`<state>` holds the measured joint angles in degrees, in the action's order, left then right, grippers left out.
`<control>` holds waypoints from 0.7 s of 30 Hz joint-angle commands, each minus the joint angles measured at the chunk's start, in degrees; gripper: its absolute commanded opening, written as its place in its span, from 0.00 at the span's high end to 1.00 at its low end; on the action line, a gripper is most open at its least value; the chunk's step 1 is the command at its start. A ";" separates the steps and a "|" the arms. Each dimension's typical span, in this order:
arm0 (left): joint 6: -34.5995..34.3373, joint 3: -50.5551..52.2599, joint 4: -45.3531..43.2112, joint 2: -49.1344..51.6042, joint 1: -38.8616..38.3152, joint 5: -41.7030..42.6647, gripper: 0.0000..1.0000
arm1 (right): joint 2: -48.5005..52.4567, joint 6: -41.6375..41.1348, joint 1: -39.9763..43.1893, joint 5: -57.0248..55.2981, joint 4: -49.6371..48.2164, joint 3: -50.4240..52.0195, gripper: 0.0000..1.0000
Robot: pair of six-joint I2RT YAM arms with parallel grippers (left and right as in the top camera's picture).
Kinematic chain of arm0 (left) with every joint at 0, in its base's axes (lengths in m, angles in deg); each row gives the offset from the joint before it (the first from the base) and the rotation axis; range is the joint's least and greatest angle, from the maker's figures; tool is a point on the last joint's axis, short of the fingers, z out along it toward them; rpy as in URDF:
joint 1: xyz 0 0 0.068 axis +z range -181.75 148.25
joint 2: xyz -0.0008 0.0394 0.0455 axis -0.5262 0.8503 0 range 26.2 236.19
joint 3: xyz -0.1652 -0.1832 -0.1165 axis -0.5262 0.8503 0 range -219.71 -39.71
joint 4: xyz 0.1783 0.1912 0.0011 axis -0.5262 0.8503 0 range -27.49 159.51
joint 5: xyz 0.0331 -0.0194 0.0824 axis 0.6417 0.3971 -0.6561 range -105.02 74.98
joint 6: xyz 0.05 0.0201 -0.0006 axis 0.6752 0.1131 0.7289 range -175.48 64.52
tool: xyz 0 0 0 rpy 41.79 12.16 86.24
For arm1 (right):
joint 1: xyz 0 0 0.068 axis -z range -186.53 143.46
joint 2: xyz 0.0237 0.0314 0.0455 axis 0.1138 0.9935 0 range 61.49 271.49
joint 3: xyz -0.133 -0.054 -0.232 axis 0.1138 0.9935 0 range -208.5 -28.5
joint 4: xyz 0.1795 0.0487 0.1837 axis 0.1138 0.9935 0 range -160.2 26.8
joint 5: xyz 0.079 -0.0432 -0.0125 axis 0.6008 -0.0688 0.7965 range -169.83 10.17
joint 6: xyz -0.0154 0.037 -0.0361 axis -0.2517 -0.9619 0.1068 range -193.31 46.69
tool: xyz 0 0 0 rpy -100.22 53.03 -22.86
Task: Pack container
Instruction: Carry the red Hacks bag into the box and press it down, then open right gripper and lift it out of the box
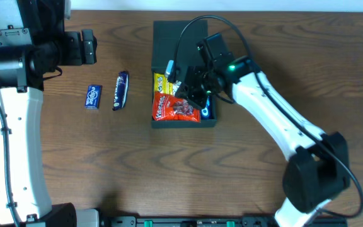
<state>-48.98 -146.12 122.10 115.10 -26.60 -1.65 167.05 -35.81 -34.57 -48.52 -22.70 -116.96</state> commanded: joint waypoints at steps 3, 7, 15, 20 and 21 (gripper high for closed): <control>1.25 -0.13 -0.04 -0.13 0.09 0.15 0.05 | 3.41 3.93 -0.26 0.22 4.33 1.25 0.99; 1.25 -0.13 -0.04 -0.13 0.09 0.15 0.05 | 8.63 3.93 -0.22 0.22 4.35 2.01 0.99; 1.27 -0.13 -0.04 -0.13 0.09 -0.04 0.05 | 16.76 3.67 -0.46 0.22 -0.24 2.01 0.99; 1.27 -0.13 -0.04 -0.13 0.09 -0.04 0.05 | 17.33 3.67 -0.50 0.22 -1.38 1.88 0.99; 1.25 -0.13 -0.04 -0.13 0.09 -0.04 0.05 | 17.16 3.65 -0.50 0.50 -0.76 1.42 0.99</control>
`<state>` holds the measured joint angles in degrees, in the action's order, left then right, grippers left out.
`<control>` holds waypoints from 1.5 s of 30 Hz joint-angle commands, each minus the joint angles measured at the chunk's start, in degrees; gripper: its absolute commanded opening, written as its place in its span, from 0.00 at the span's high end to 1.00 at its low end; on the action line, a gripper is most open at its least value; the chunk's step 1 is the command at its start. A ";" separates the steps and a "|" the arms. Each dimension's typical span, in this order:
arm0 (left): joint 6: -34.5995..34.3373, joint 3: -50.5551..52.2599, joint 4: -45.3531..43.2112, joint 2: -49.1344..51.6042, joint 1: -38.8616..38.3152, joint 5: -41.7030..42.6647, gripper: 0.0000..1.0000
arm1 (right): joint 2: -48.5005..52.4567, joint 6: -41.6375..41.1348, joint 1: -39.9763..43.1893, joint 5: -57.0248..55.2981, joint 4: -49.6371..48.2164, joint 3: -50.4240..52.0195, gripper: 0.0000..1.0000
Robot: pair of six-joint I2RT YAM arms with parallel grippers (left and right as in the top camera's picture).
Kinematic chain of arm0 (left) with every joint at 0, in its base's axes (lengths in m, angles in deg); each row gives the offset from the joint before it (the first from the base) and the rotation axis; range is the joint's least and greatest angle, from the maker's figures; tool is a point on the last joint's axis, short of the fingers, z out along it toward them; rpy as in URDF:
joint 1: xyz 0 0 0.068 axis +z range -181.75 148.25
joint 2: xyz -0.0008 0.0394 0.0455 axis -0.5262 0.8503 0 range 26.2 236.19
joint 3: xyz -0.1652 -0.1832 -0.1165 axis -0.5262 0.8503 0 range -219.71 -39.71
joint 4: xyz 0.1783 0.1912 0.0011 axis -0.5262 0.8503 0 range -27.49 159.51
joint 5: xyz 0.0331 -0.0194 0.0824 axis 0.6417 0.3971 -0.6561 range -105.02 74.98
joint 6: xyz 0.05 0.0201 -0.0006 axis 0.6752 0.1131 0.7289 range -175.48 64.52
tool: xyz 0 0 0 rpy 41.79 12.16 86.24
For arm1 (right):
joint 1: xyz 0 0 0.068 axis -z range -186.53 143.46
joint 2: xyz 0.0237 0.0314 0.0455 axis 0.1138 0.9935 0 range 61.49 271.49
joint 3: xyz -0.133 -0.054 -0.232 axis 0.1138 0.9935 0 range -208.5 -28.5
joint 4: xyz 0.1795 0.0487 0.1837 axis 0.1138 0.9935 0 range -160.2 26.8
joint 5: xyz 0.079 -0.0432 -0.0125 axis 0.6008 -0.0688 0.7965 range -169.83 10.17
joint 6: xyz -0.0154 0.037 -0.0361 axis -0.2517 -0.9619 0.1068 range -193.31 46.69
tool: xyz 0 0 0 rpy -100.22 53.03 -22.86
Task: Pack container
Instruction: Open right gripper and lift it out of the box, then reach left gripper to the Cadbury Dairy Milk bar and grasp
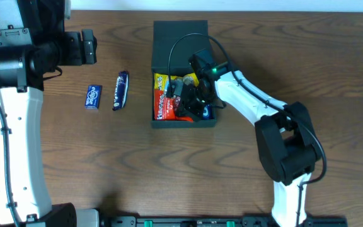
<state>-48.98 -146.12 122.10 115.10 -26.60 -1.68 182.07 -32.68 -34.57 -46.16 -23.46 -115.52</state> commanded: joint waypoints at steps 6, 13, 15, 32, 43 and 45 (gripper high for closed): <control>1.25 -0.13 -0.04 -0.09 0.09 -0.02 0.05 | -2.91 0.59 -0.44 4.76 5.57 -6.49 0.99; 1.27 1.20 0.22 2.51 0.09 0.02 0.05 | -11.43 -2.25 1.18 5.62 3.50 -8.61 0.99; 1.51 2.60 0.11 4.72 0.09 0.02 0.05 | -13.16 -5.53 2.60 5.57 2.51 -8.61 0.99; 5.75 6.88 -1.57 32.00 0.09 -4.57 0.00 | -13.75 -17.90 20.28 -4.31 -0.87 -8.55 0.98; 7.15 6.88 -6.23 33.57 -3.19 5.18 0.06 | -13.75 -17.90 21.57 -4.31 -1.14 -8.55 0.98; 9.09 6.99 -7.91 33.79 -5.03 3.69 0.06 | -13.75 -17.94 21.57 -4.31 -1.14 -8.55 0.98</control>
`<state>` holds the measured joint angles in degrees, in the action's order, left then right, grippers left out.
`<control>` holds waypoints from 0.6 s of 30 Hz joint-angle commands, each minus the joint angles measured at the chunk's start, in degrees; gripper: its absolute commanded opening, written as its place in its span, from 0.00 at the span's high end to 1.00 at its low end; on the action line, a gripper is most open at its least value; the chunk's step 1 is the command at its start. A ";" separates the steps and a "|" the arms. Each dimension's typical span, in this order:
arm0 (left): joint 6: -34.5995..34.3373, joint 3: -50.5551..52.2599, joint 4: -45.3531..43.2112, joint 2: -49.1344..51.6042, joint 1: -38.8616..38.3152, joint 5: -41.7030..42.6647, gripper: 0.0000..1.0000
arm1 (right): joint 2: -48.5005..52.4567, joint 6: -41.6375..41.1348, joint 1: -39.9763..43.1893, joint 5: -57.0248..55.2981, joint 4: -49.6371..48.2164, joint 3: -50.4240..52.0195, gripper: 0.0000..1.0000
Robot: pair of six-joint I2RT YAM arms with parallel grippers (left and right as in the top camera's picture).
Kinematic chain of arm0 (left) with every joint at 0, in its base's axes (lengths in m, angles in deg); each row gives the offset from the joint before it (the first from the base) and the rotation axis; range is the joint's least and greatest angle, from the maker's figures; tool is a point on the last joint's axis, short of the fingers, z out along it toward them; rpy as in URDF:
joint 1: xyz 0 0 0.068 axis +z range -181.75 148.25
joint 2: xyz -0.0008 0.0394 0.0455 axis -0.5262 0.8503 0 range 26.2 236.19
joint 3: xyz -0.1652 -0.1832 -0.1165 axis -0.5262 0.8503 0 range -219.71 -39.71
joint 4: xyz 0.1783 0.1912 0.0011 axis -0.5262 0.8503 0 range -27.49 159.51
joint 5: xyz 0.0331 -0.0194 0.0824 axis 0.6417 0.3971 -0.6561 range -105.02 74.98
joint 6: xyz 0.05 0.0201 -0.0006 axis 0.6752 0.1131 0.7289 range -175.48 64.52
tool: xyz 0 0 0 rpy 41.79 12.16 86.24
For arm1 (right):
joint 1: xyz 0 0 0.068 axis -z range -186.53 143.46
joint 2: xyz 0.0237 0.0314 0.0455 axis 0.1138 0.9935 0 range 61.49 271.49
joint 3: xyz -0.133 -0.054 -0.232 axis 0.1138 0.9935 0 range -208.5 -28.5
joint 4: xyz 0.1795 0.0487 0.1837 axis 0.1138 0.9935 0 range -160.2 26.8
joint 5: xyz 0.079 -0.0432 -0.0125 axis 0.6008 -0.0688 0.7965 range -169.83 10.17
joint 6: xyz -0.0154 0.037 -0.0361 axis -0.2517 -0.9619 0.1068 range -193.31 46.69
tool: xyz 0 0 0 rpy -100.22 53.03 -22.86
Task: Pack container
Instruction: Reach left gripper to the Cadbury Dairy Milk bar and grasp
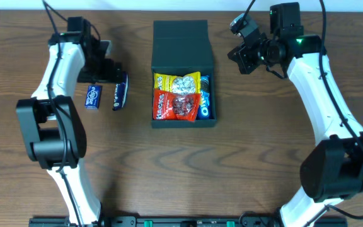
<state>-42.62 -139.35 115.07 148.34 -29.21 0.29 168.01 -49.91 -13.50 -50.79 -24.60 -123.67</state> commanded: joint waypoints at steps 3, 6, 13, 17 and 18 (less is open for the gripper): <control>2.95 0.22 -4.11 1.77 -4.46 -3.89 0.07 | 0.31 -0.74 0.50 0.35 0.00 -0.39 0.98; 1.99 0.22 -5.84 3.41 -4.70 -4.79 0.14 | 0.31 -3.26 0.50 0.33 0.00 -0.39 0.98; 1.66 0.22 -7.43 6.78 -4.57 -4.81 0.17 | 0.31 -3.74 0.50 0.33 0.11 -0.39 0.99; 0.20 0.22 -7.65 8.37 -4.39 -4.79 0.19 | 0.31 -4.35 0.50 0.31 0.22 -0.39 0.98; 0.20 0.22 -7.67 8.46 -4.39 -4.79 0.21 | 0.31 -4.35 0.50 0.31 0.22 -0.39 0.98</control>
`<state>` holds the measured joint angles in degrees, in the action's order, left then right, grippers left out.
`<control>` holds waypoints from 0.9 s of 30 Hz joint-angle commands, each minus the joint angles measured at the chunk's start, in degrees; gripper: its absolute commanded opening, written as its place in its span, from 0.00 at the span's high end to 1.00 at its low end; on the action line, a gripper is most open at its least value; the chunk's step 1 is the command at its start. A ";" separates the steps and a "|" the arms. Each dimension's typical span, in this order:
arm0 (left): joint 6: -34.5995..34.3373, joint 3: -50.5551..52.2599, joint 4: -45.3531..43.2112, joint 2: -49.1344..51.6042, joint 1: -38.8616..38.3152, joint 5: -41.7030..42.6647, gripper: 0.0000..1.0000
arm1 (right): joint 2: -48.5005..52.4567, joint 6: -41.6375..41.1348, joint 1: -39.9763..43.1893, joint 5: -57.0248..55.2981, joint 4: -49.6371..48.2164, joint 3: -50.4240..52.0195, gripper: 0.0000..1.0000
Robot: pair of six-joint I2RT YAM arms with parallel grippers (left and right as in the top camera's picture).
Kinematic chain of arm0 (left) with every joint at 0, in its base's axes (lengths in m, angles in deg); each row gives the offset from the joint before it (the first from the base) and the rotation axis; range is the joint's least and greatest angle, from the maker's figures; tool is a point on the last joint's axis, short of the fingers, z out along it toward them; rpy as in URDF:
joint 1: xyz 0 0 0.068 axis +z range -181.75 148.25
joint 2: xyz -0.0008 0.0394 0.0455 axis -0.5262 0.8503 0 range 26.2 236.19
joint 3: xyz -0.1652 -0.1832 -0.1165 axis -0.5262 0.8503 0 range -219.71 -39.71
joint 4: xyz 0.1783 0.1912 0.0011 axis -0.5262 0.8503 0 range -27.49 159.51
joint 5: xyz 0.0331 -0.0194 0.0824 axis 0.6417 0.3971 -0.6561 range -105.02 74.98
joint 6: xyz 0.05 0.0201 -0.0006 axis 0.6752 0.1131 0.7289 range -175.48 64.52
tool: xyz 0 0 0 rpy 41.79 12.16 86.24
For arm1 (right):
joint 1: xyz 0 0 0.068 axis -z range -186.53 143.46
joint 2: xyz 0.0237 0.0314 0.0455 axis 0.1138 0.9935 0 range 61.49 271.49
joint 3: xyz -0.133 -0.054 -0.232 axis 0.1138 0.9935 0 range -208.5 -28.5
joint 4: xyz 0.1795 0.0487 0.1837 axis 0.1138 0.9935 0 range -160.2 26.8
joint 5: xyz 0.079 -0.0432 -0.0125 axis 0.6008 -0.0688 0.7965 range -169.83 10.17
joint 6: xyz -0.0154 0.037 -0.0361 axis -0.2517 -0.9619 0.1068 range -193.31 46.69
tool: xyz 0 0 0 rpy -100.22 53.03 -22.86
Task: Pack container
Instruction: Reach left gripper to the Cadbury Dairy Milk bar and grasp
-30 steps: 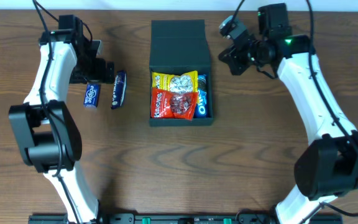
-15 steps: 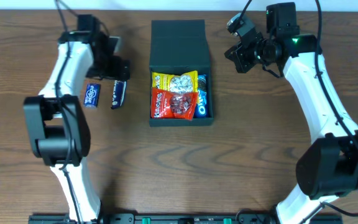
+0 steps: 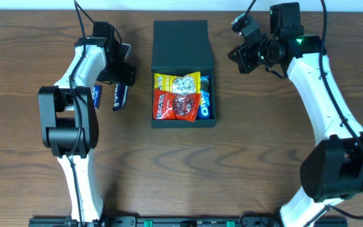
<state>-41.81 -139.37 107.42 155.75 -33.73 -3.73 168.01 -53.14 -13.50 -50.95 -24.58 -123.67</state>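
Observation:
The dark green container (image 3: 158, 121) sits mid-table with its lid (image 3: 179, 38) folded back. Inside lie a yellow pack (image 3: 161, 81), a silvery pack (image 3: 185, 84), a red pack (image 3: 171, 106) and a blue cookie pack (image 3: 205, 106). Left of it on the table lie a dark blue bar (image 3: 118, 98) and a small blue packet (image 3: 96, 95), partly under my left arm. My left gripper (image 3: 126, 70) hangs open just above the bar's far end, holding nothing. My right gripper (image 3: 239, 55) is open and empty, up and to the right of the container.
The brown wooden table (image 3: 188, 170) carries only these things. My left arm's white links (image 3: 74, 82) stretch down the left side. The right arm (image 3: 320, 94) runs down the right side. The table's far edge lies just behind the lid.
My left gripper moved right, from above the small blue packet to over the far end of the dark blue bar. The right arm and the packs in the container have not moved.
First my right gripper was low over the container's right side, among the packs, while the left arm stayed at the far left. Then the right gripper was withdrawn to the upper right, the container's packs lying uncovered, and the left gripper had come over the two blue snacks.

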 commanded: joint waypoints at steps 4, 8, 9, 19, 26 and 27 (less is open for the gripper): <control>-0.61 0.24 -0.07 1.07 0.13 -0.79 0.34 | 0.31 -1.11 0.50 0.46 0.00 -0.39 0.98; -0.61 0.24 -0.22 1.07 0.13 -0.79 0.53 | 0.31 -1.09 0.50 0.46 0.00 -0.39 0.98; -0.63 0.24 -0.20 1.07 0.13 -0.81 0.57 | 0.31 -1.09 0.50 0.46 -0.02 -0.39 0.99; -7.21 -0.24 0.13 1.01 0.13 -4.22 0.92 | 0.28 -4.17 2.67 -0.20 -0.04 -0.39 0.98; -12.17 -10.08 7.67 0.02 -0.76 -2.32 0.94 | 0.28 -12.24 8.52 -0.61 0.24 -0.42 0.98; -12.90 -12.11 8.79 -0.26 -1.11 -1.64 0.94 | 0.28 -13.16 9.35 -0.61 0.39 -0.42 0.98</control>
<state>-51.60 -145.68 115.07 156.21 -33.93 -6.38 168.01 -61.40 -6.44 -51.41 -24.51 -123.67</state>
